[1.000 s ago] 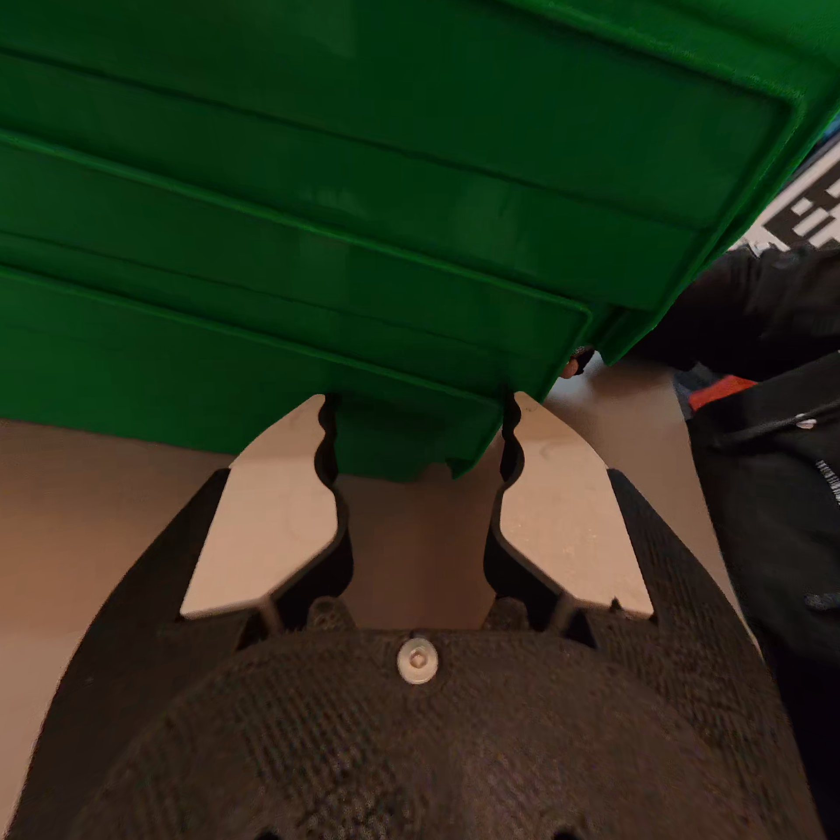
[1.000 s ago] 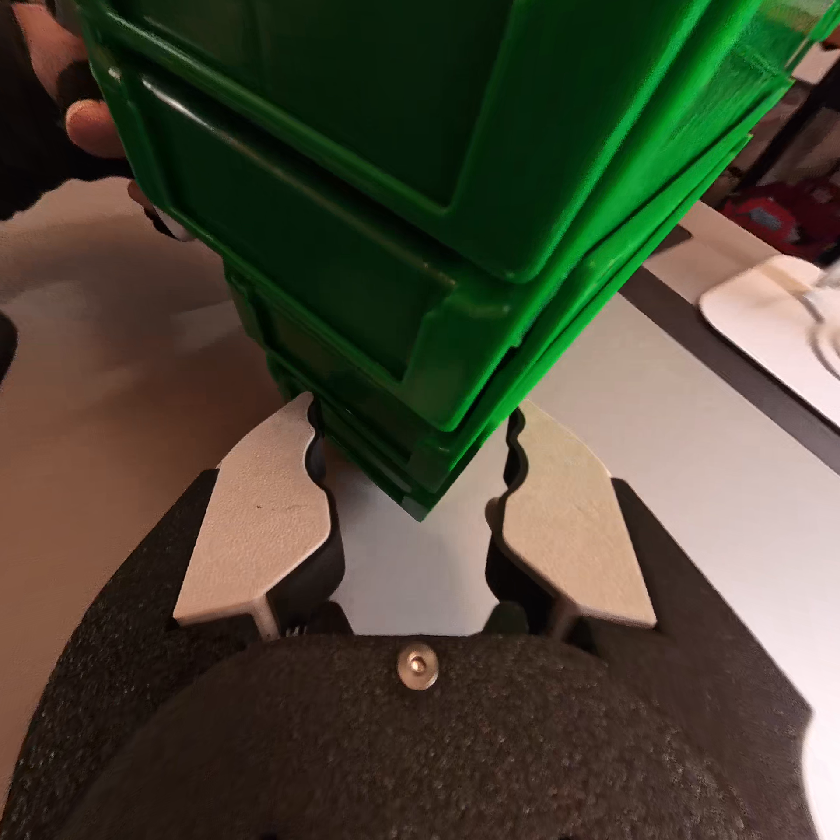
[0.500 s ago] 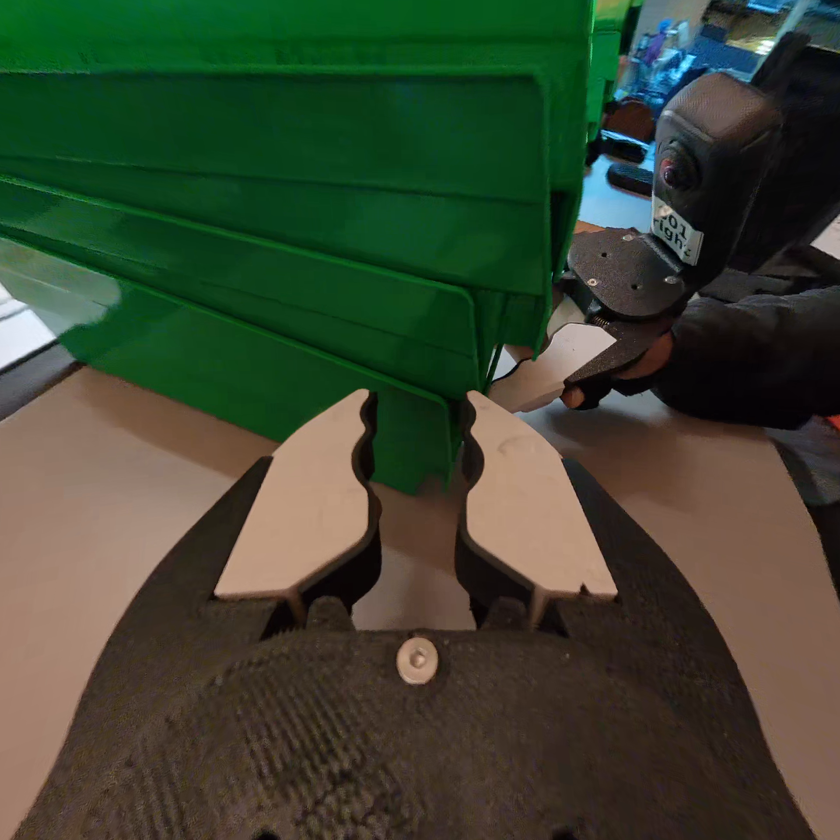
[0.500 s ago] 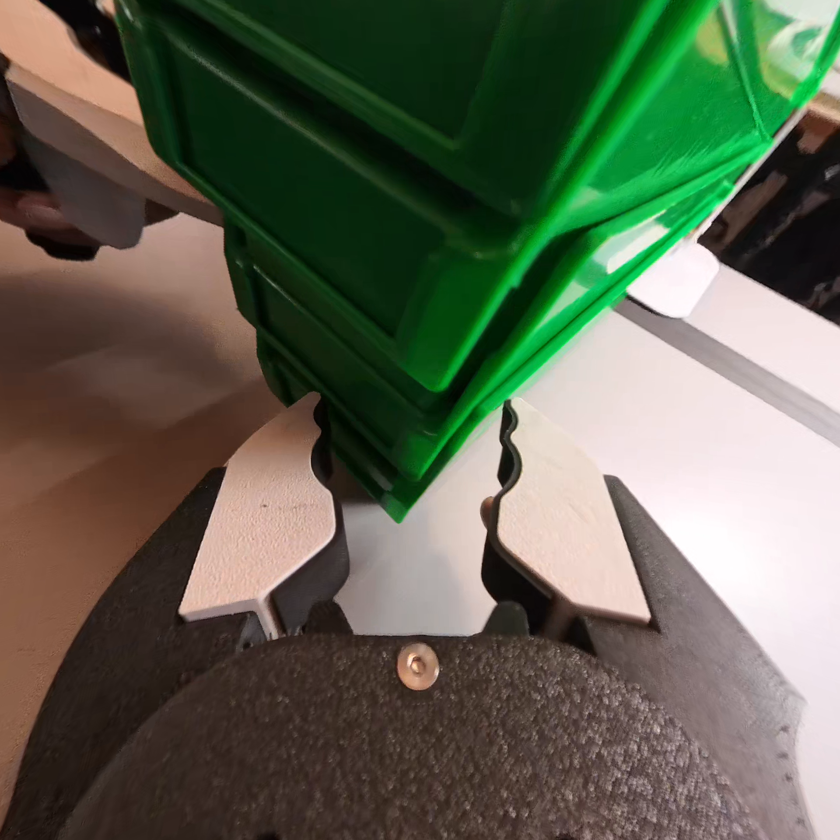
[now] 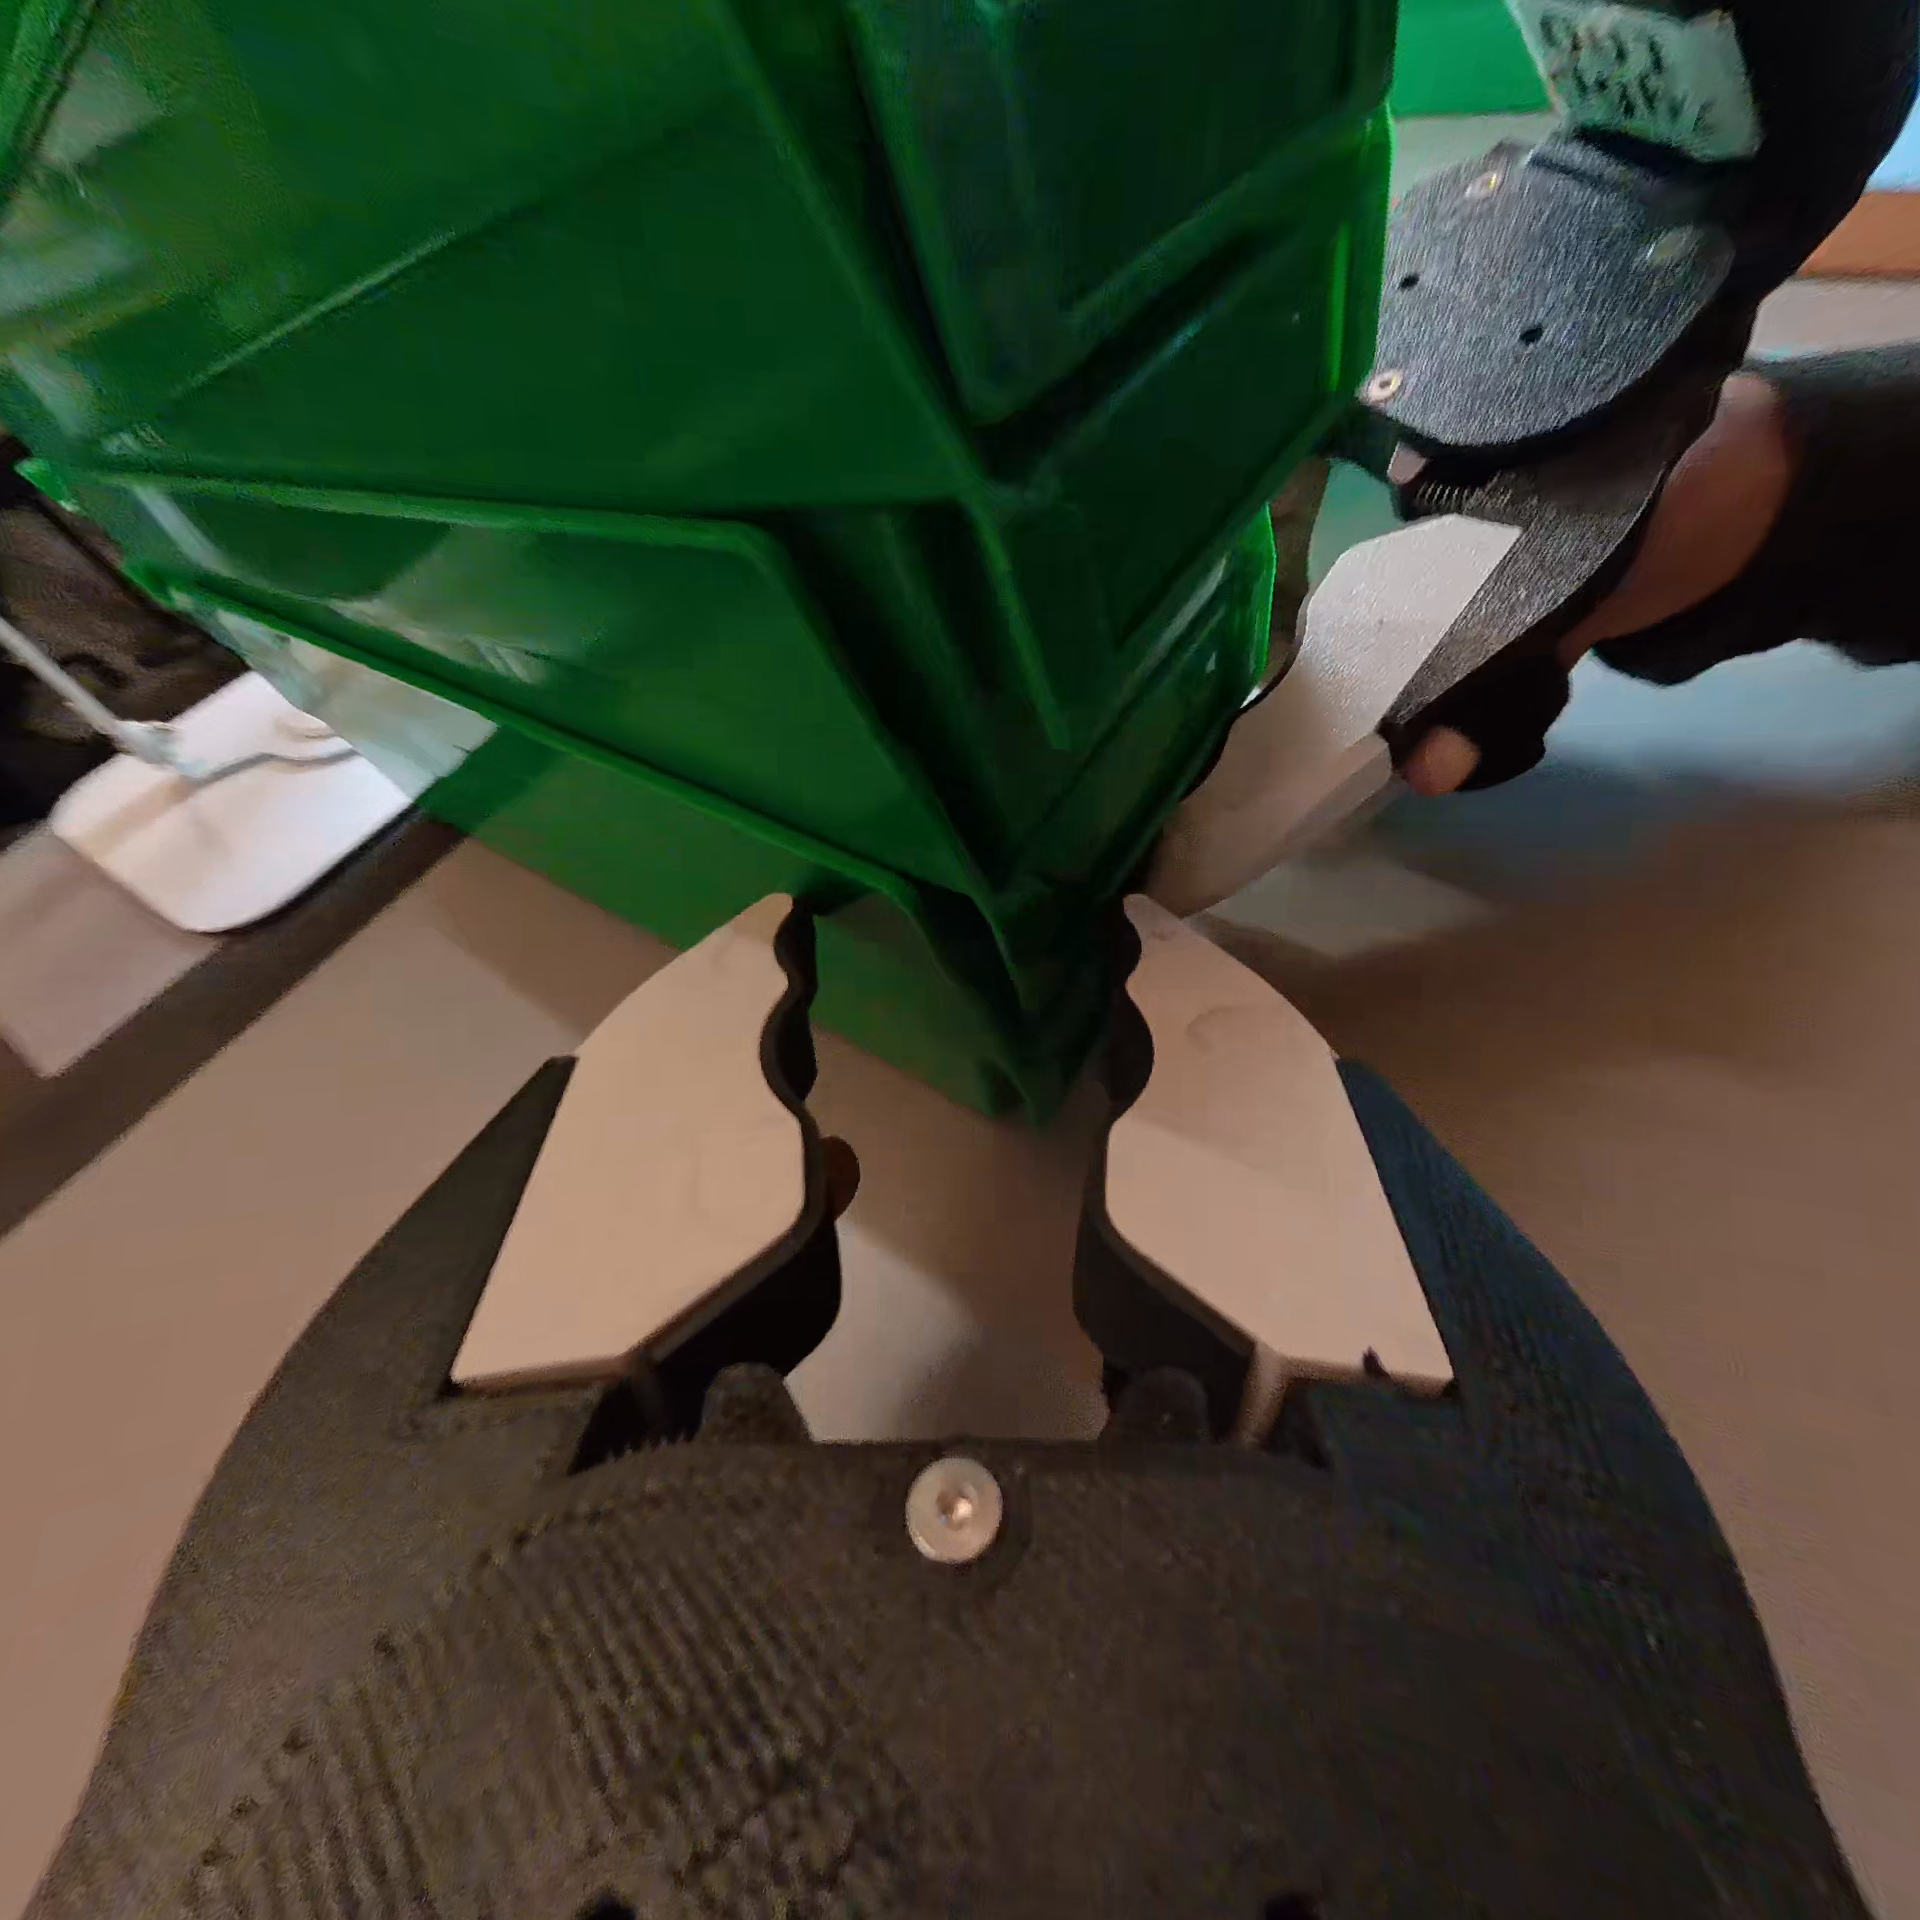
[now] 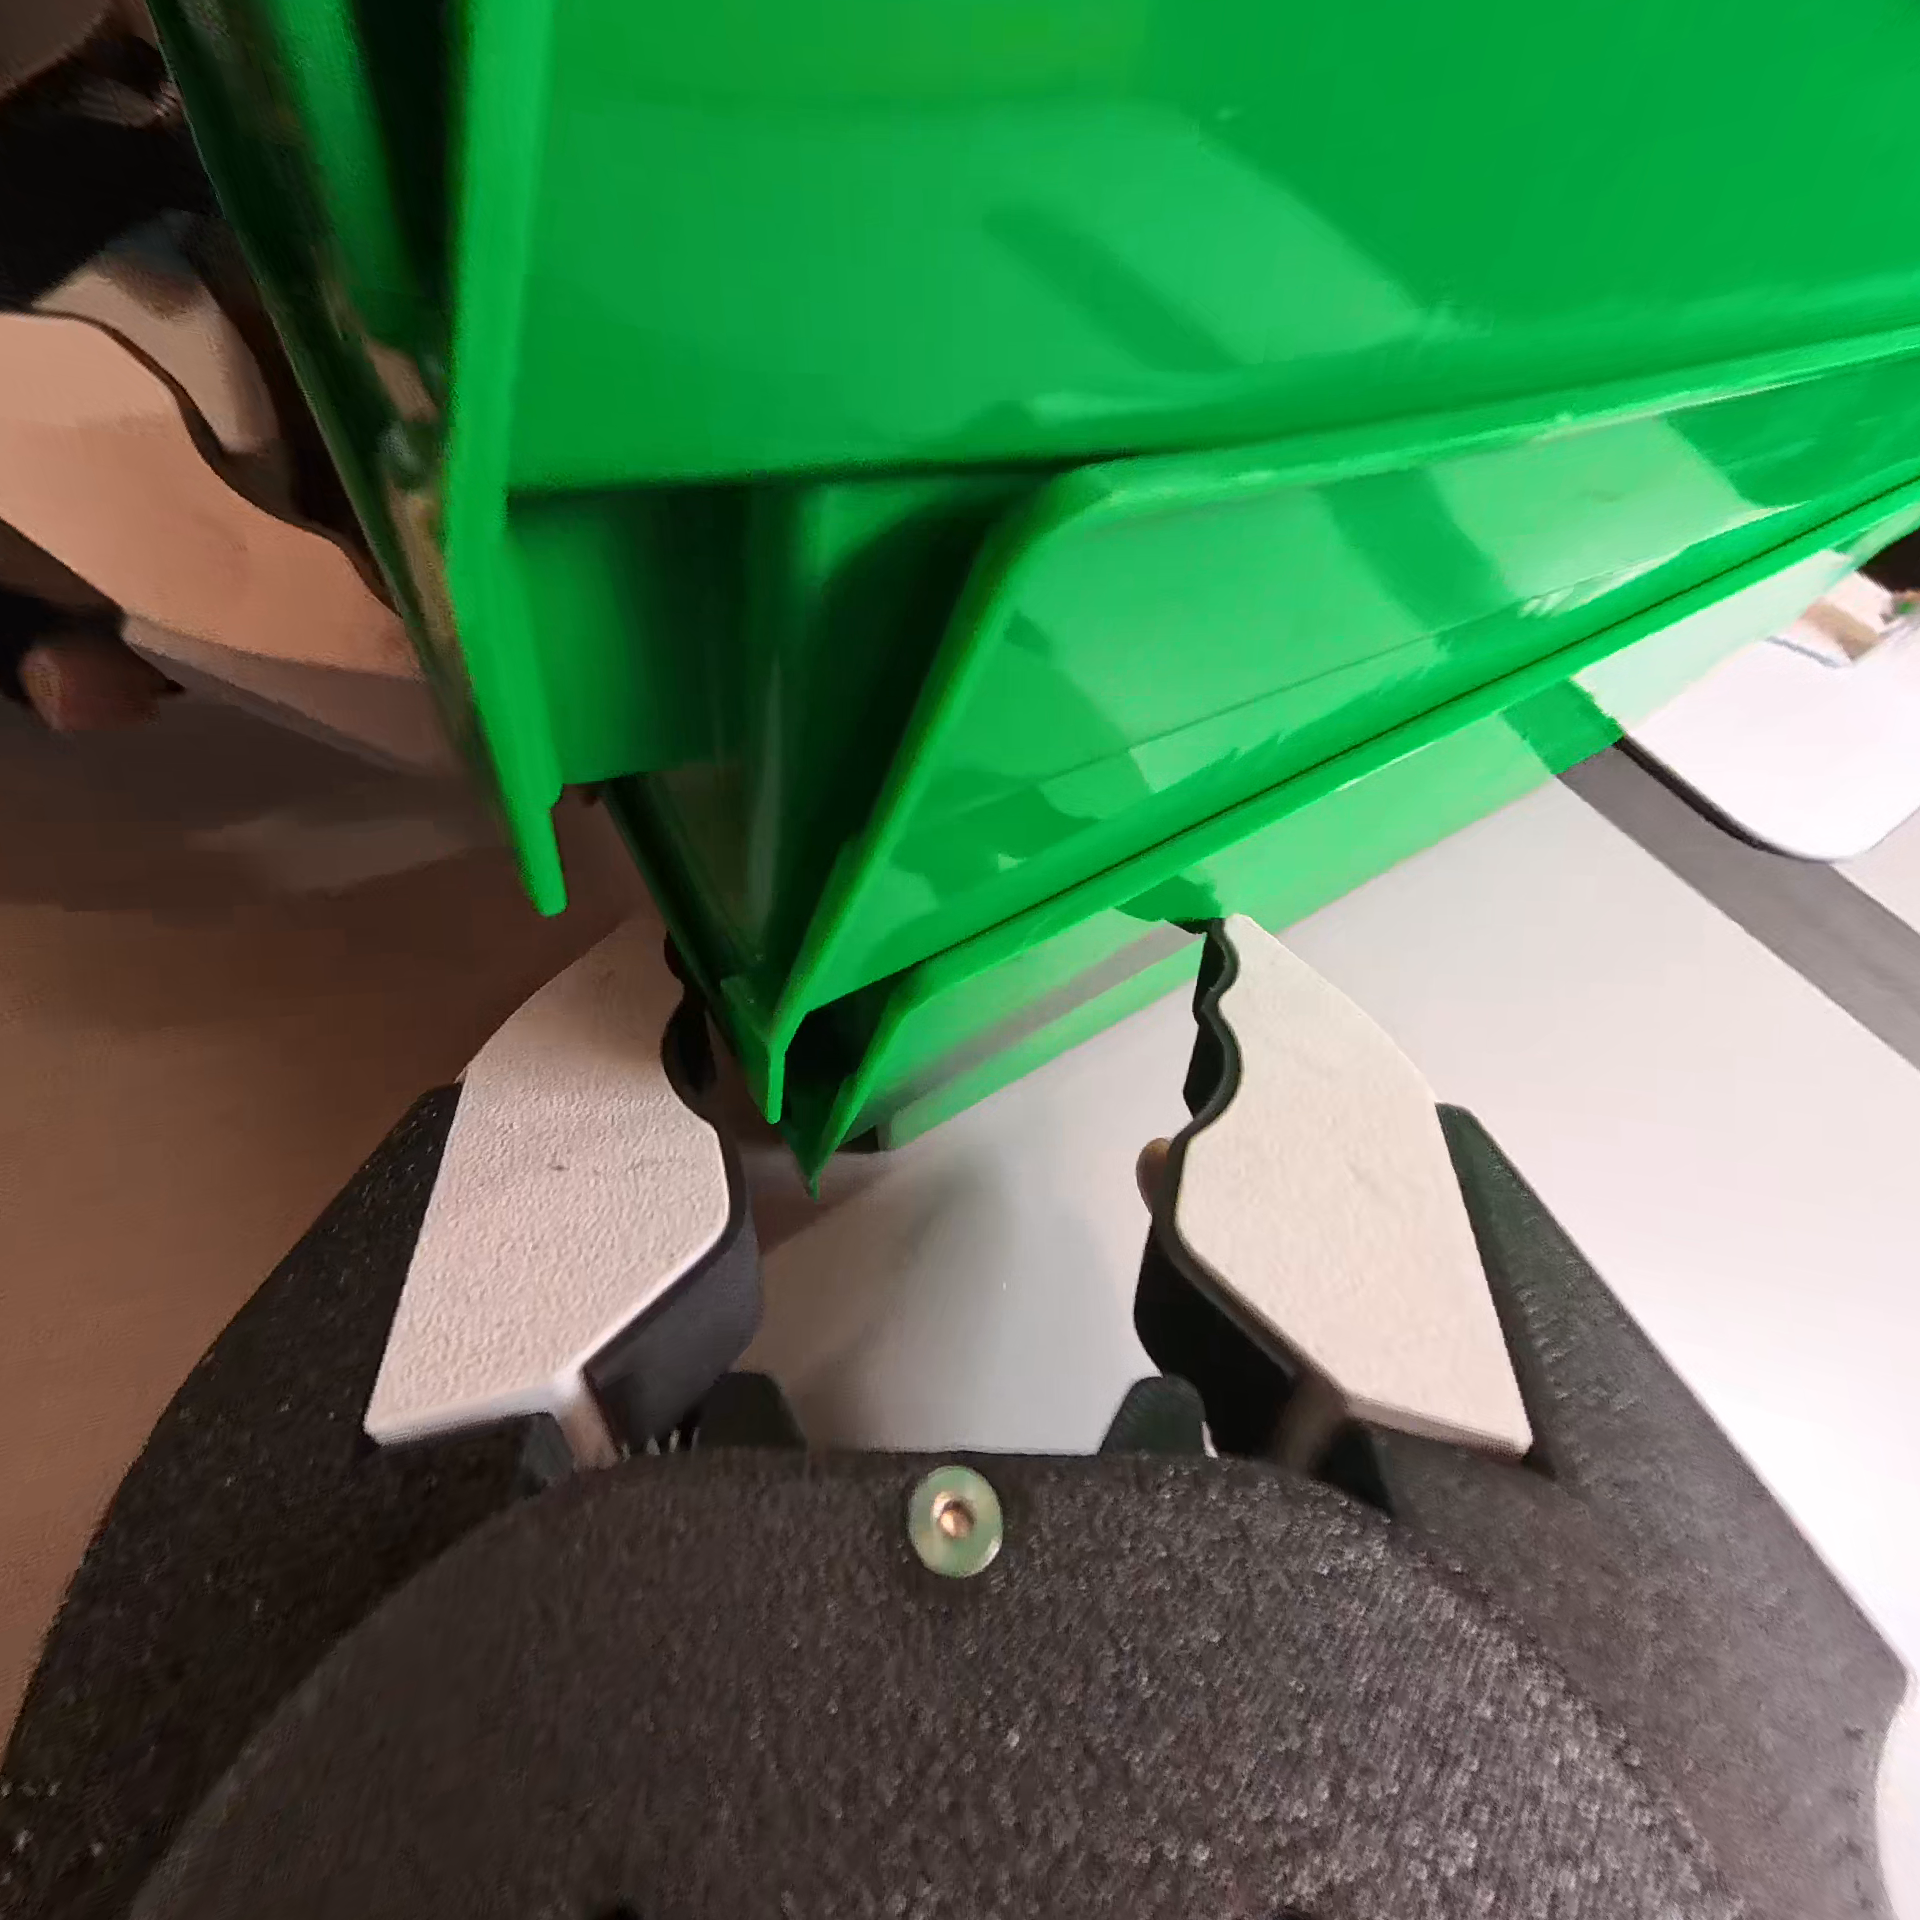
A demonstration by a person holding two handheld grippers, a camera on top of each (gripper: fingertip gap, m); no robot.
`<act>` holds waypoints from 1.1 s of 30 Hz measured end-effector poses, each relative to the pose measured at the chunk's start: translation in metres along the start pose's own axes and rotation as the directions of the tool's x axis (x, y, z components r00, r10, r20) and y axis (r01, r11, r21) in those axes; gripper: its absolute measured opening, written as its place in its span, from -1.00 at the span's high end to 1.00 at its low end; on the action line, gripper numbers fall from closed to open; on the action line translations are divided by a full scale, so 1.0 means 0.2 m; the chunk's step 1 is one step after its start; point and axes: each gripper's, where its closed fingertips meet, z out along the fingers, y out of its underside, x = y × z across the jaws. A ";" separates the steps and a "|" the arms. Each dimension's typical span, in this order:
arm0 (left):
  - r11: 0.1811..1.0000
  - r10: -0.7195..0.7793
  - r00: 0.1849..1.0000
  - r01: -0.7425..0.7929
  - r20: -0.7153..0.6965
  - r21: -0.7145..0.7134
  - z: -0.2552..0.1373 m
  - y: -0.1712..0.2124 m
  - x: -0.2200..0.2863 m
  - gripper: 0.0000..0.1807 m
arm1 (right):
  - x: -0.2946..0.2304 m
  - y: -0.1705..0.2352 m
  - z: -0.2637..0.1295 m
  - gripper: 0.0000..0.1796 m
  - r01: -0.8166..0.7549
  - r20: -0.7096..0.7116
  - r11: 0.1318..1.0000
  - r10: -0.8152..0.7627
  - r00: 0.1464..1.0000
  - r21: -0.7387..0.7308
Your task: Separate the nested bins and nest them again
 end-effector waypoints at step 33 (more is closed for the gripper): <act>0.966 -0.019 0.988 -0.021 0.151 0.258 -0.34 -0.13 -0.06 0.43 | -0.14 -0.21 -0.21 0.43 0.080 -0.150 0.966 -0.044 0.988 0.245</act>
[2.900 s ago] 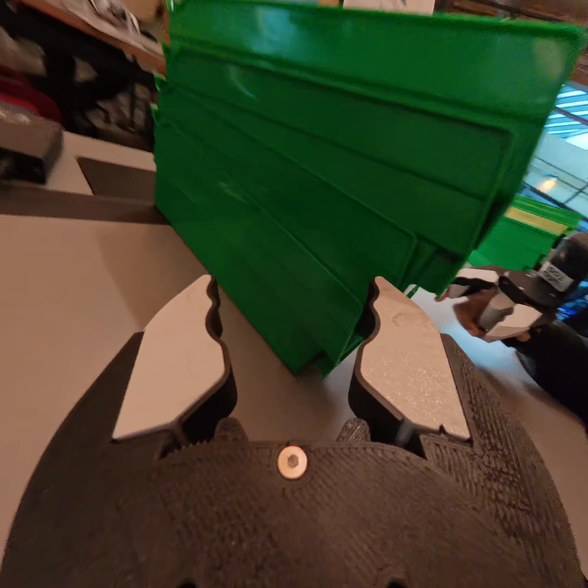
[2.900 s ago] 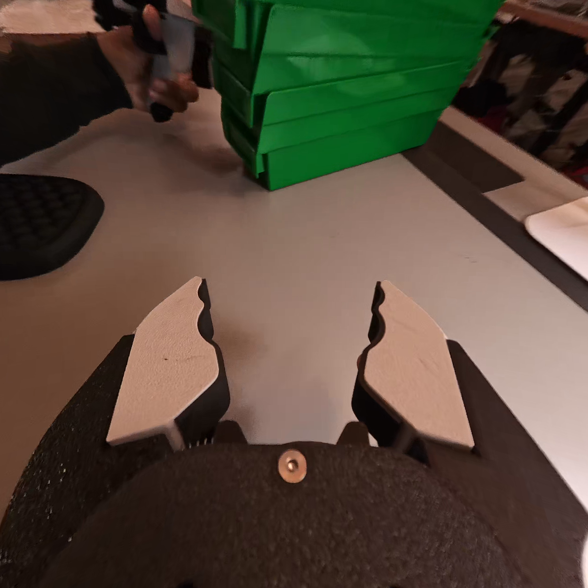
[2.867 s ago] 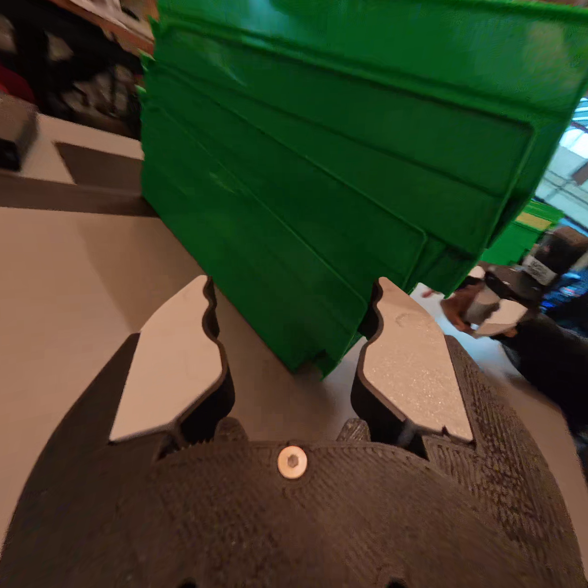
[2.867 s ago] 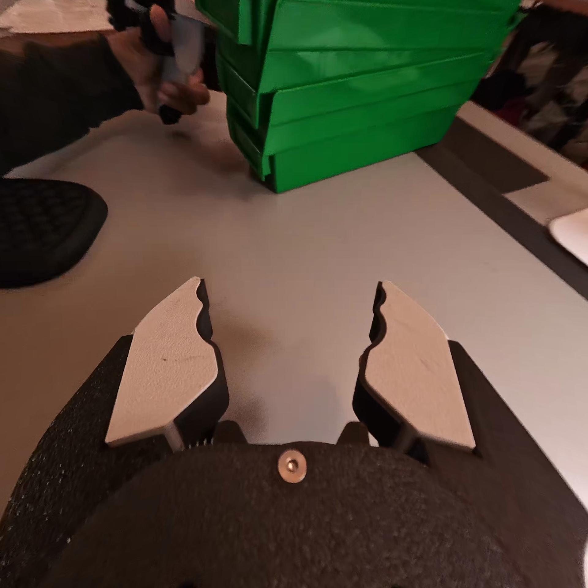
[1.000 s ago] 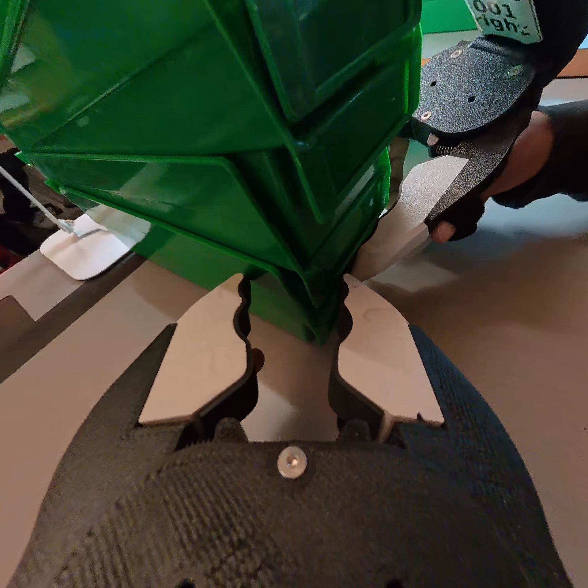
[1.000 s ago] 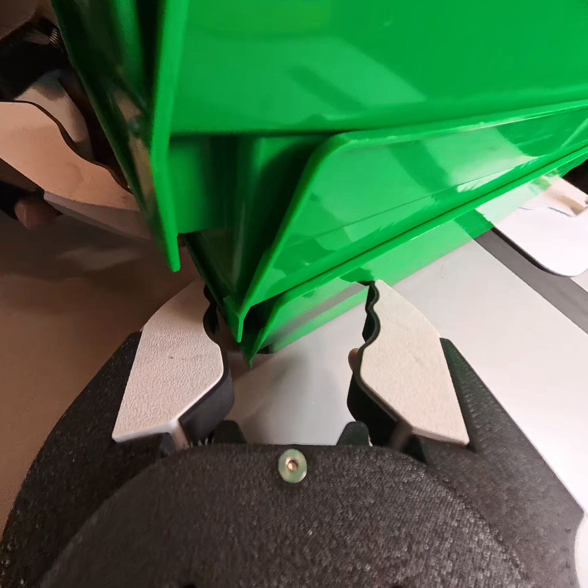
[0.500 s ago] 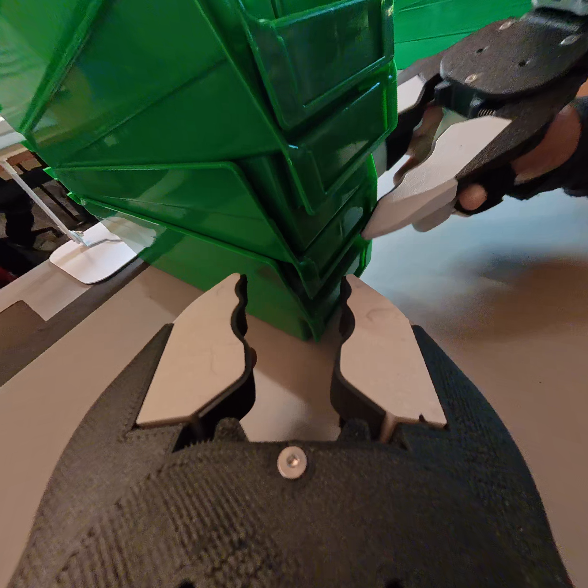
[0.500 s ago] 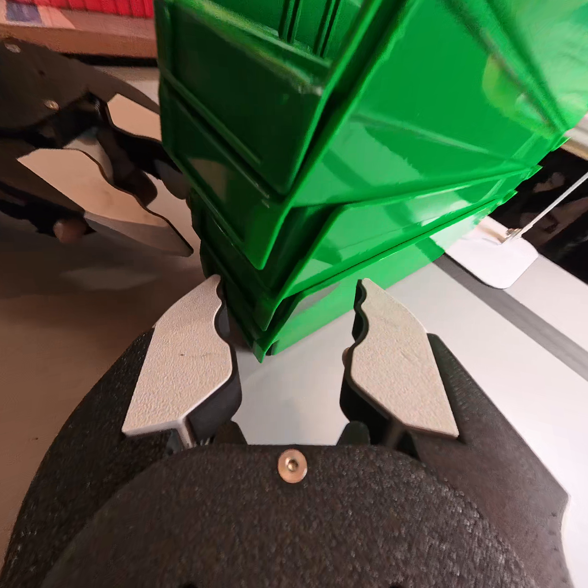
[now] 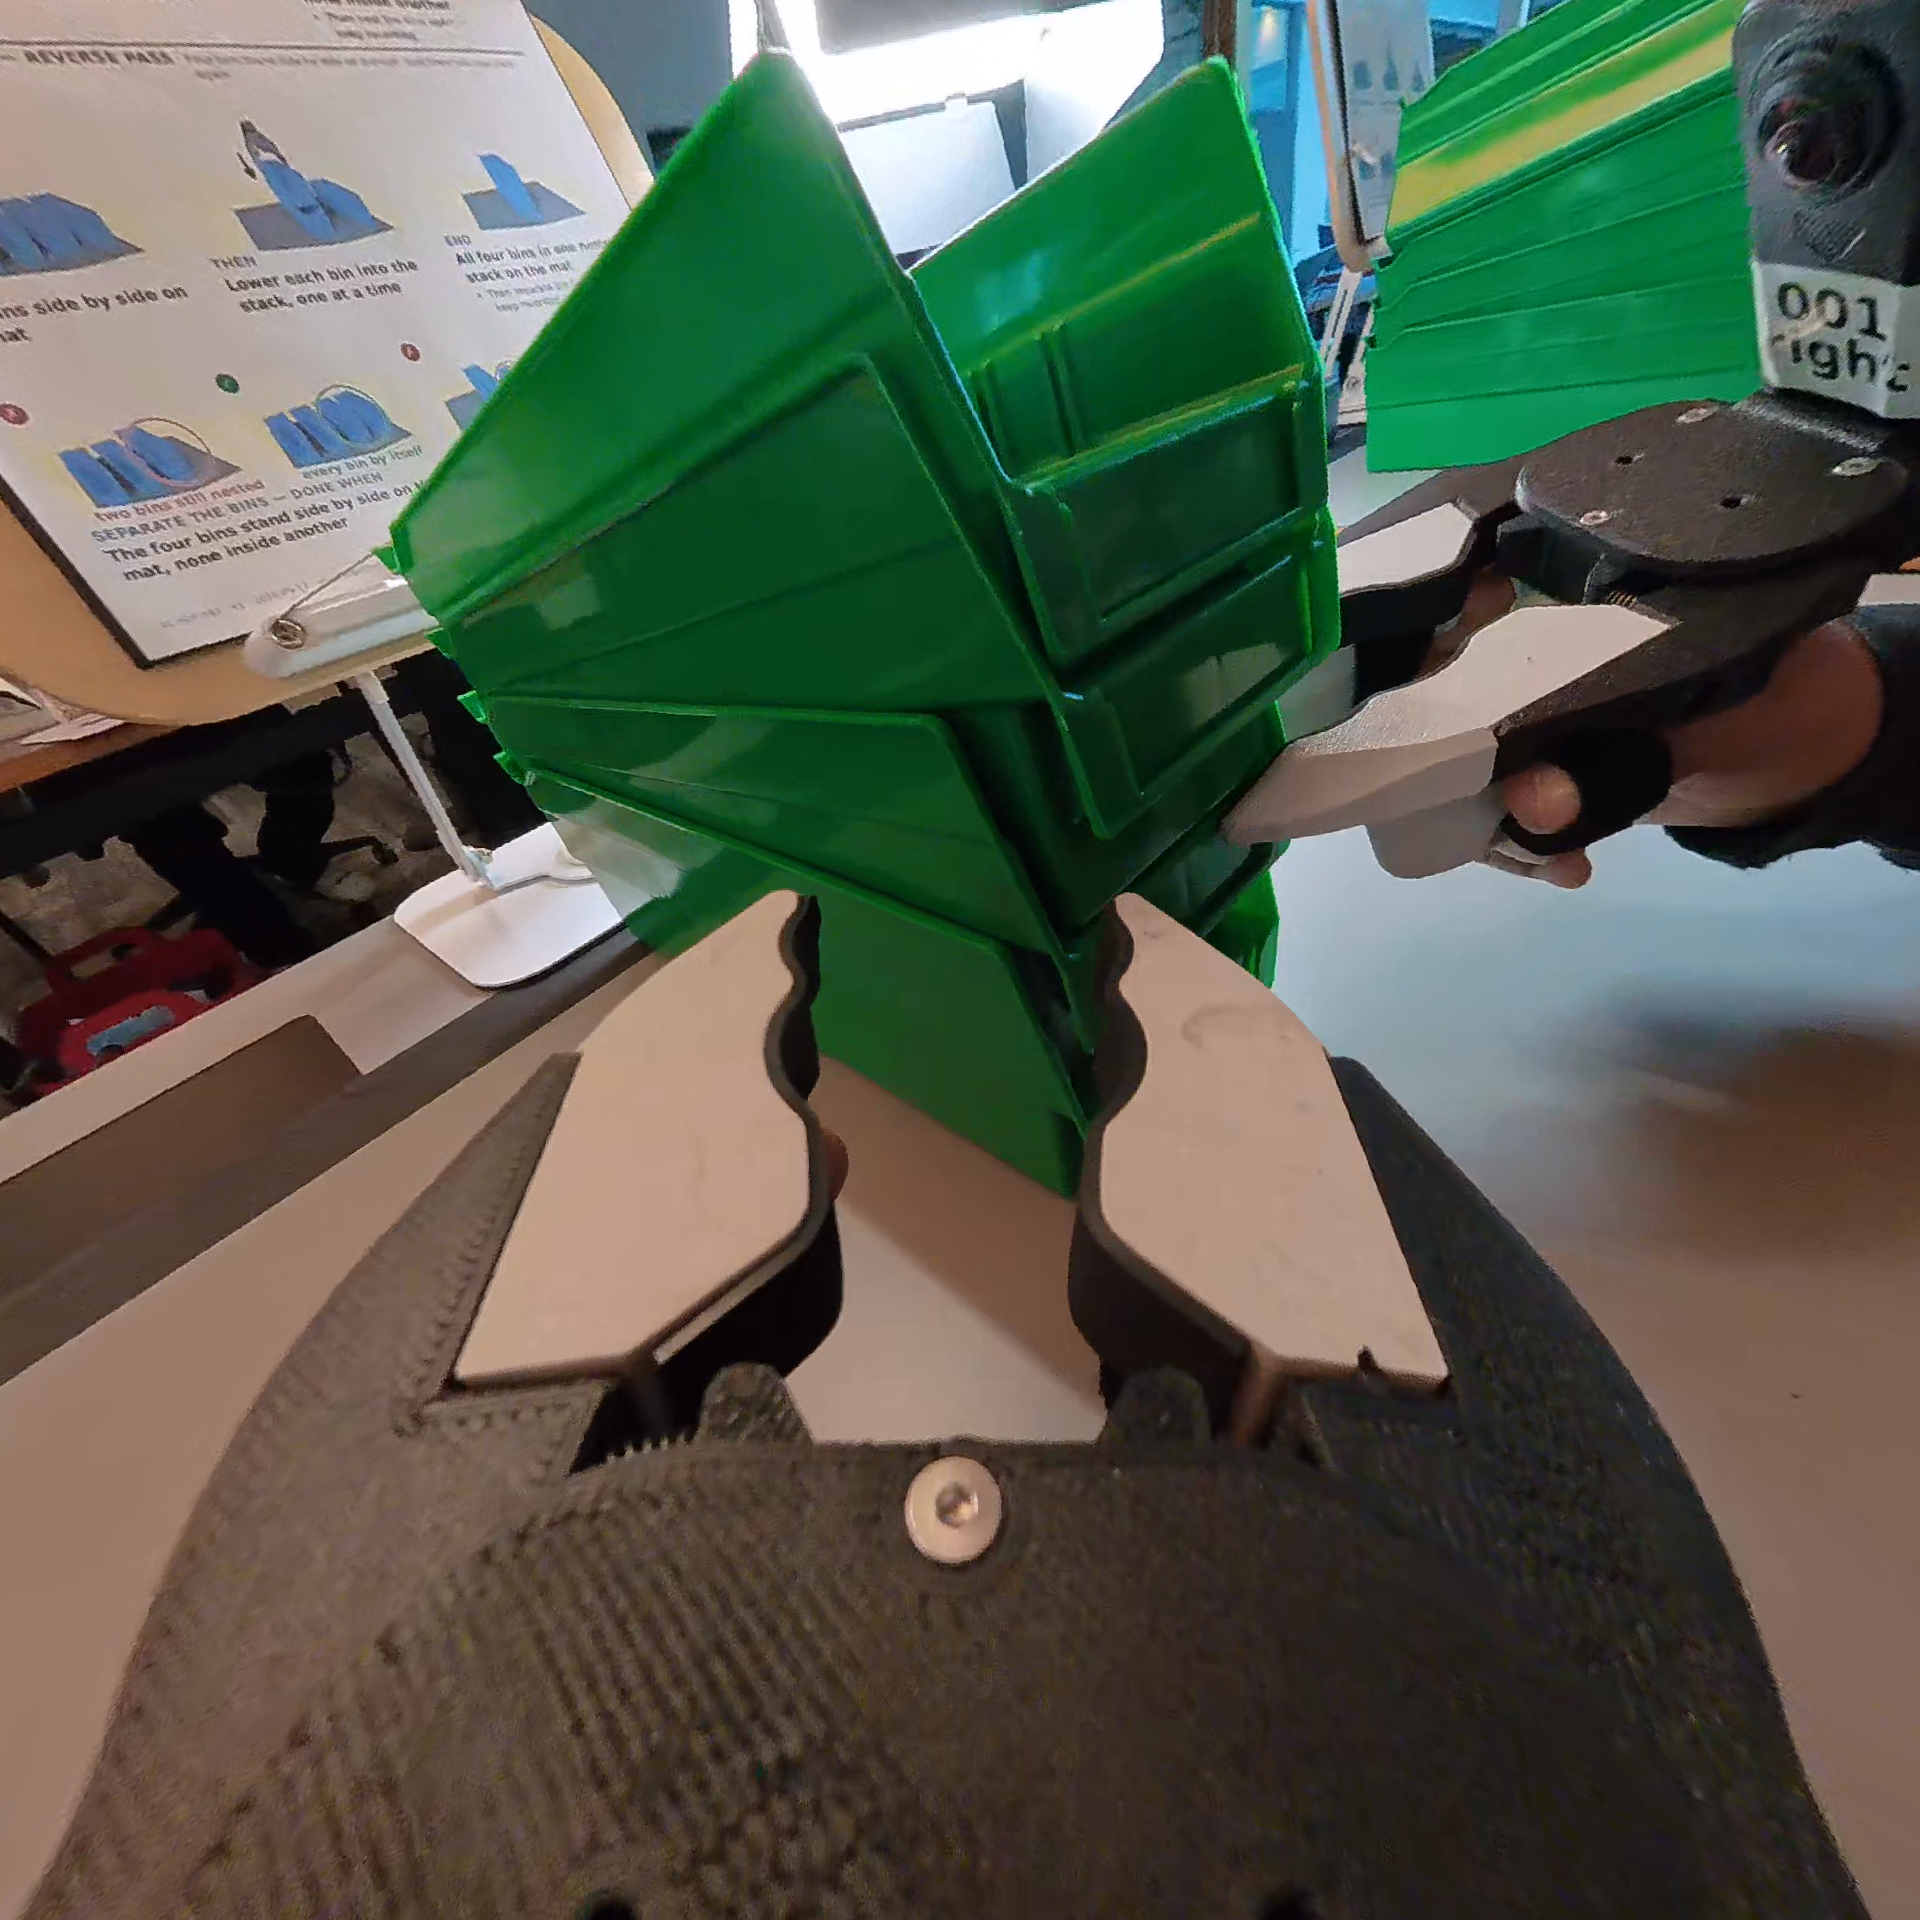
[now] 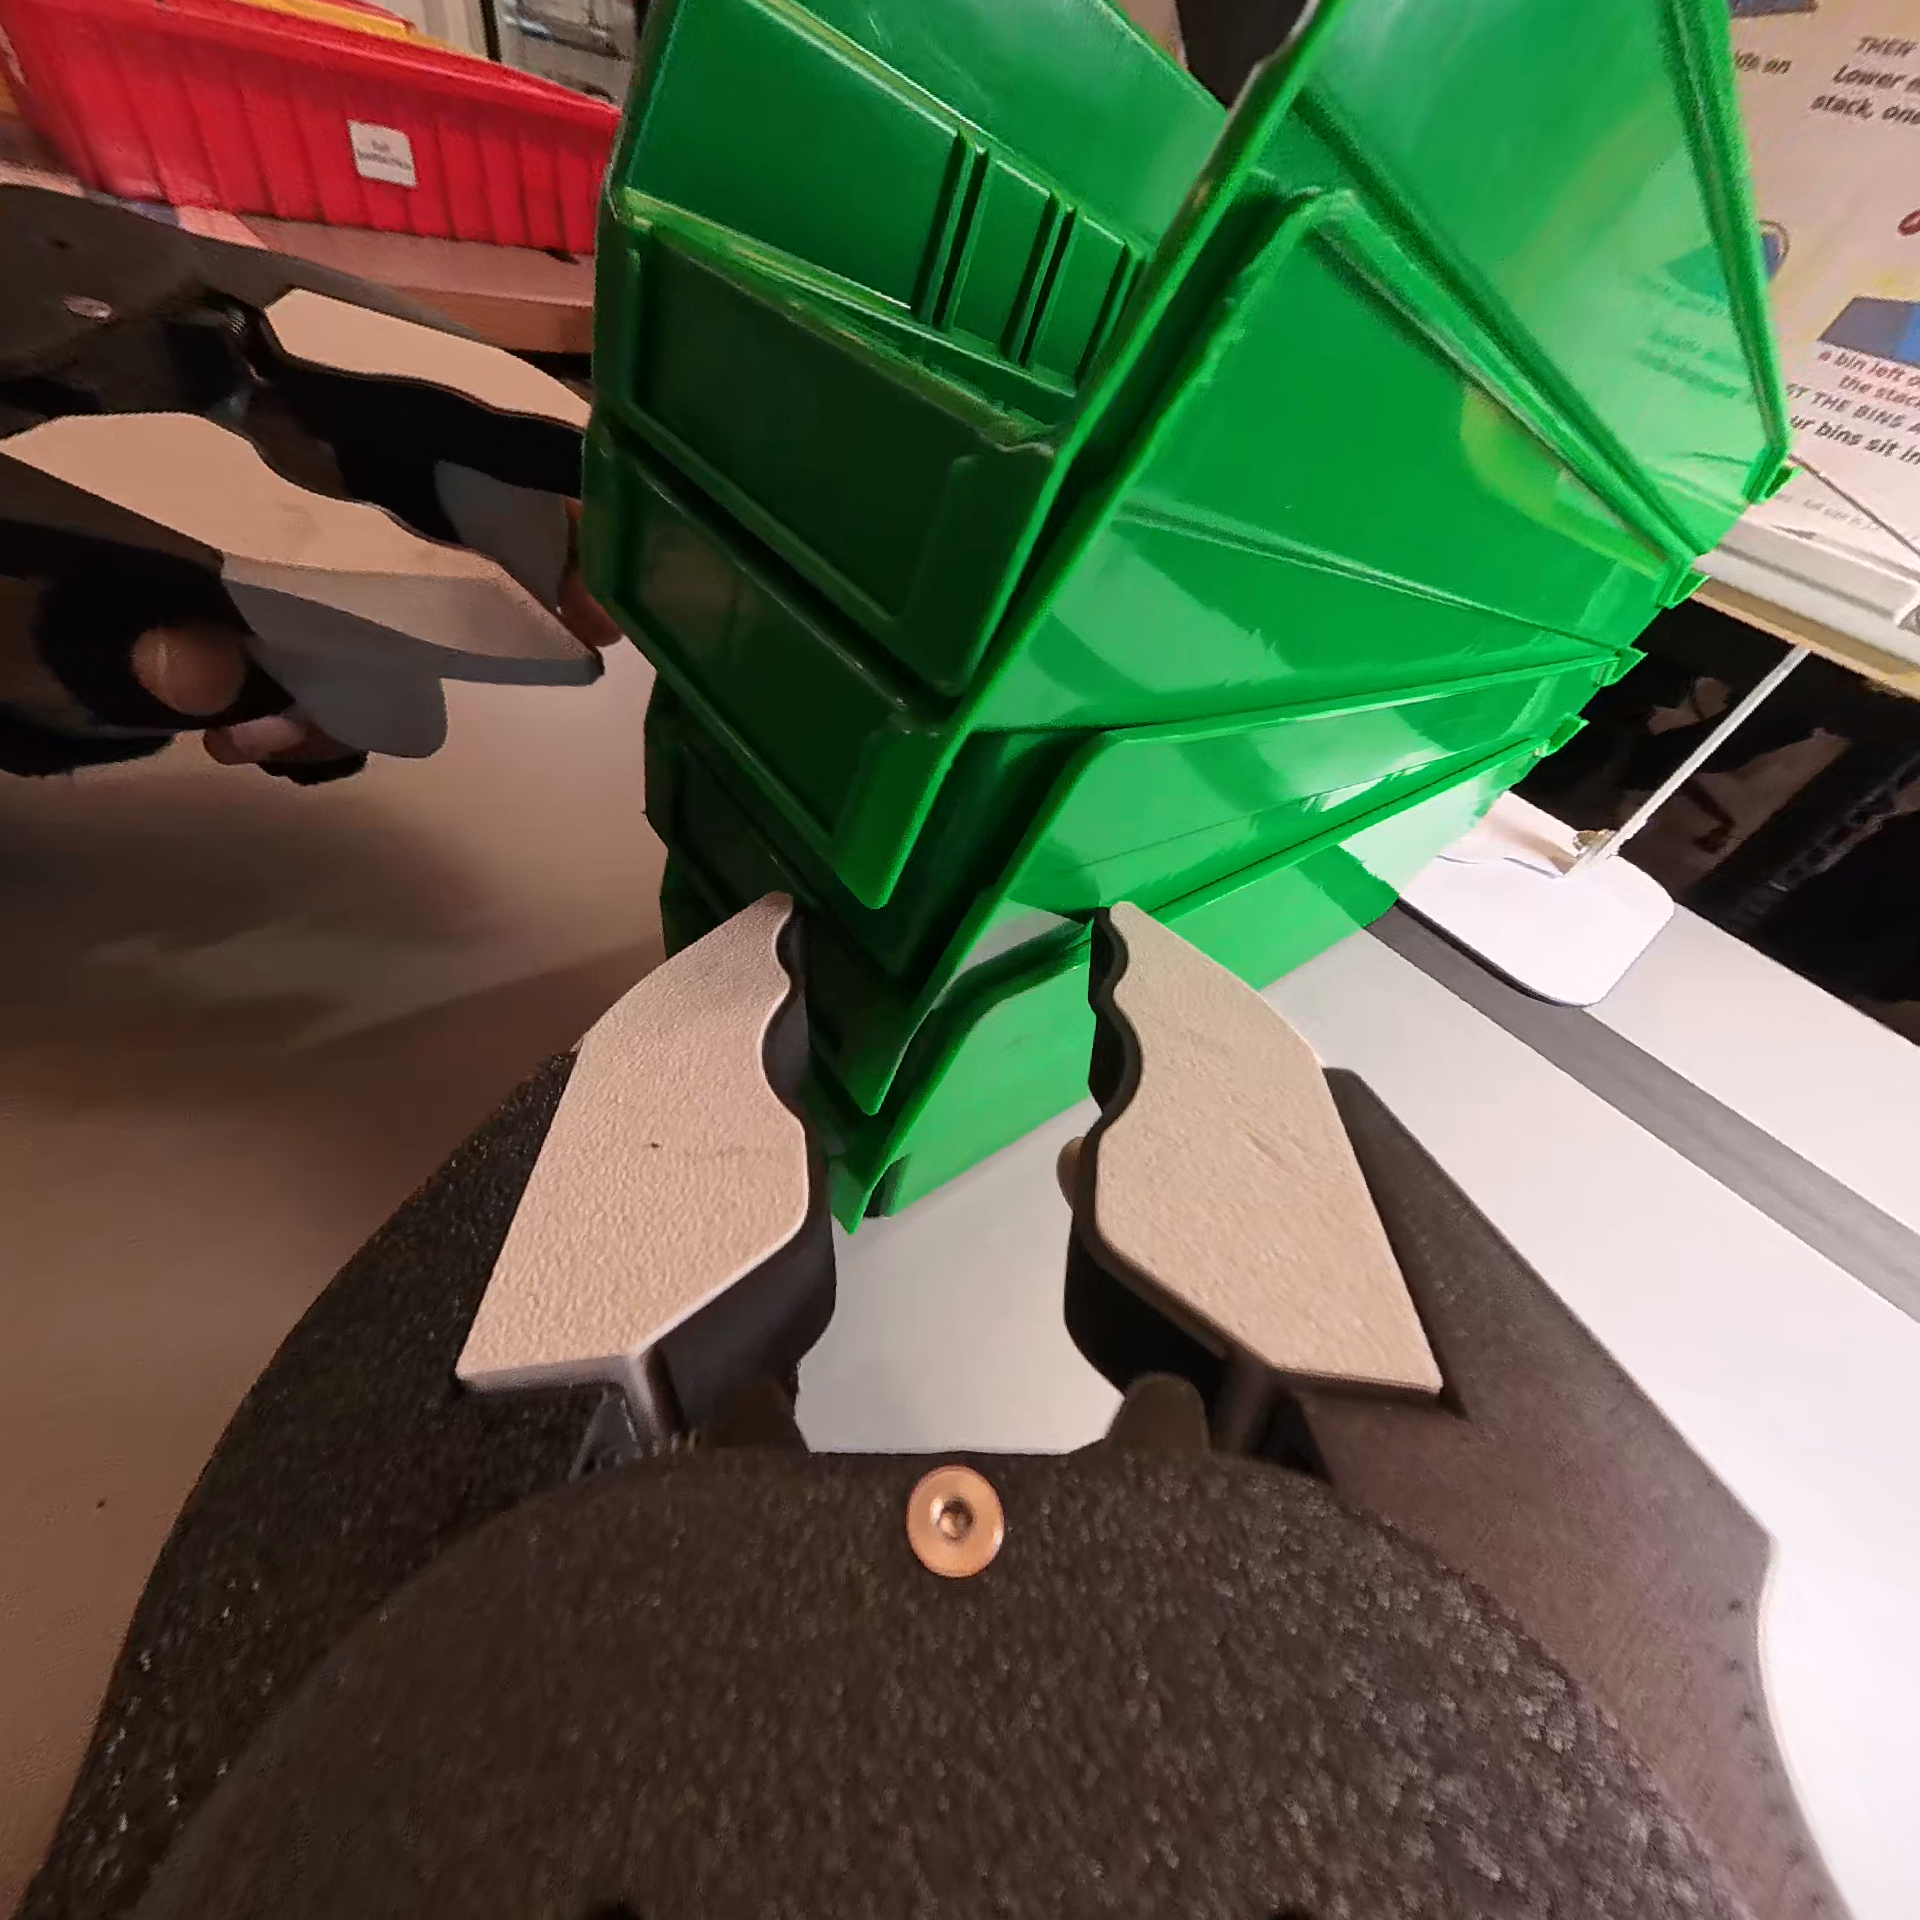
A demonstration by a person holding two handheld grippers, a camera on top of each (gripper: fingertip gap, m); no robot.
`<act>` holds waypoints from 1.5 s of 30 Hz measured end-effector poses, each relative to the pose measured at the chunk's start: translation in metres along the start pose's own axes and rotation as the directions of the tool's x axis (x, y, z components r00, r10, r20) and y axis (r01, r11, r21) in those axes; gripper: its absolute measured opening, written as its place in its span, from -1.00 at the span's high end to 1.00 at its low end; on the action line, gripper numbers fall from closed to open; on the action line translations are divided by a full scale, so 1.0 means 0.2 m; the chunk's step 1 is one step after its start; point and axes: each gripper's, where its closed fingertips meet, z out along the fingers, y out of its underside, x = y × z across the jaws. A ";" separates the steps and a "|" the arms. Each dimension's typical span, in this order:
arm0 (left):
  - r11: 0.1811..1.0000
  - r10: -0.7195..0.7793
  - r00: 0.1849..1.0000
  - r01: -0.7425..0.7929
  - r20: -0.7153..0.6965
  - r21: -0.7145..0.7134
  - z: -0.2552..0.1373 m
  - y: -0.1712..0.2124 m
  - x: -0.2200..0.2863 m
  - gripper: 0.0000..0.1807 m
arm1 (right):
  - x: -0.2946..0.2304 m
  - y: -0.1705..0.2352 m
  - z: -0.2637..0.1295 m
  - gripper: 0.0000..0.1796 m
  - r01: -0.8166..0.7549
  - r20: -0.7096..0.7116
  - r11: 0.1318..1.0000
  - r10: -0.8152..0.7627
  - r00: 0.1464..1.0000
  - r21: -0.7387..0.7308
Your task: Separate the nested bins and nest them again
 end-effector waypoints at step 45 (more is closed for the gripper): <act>0.997 0.011 0.994 -0.003 0.108 -0.074 -0.17 -0.07 0.03 0.44 | 0.20 -0.68 -0.12 0.27 0.231 0.010 0.851 -0.257 0.966 -0.472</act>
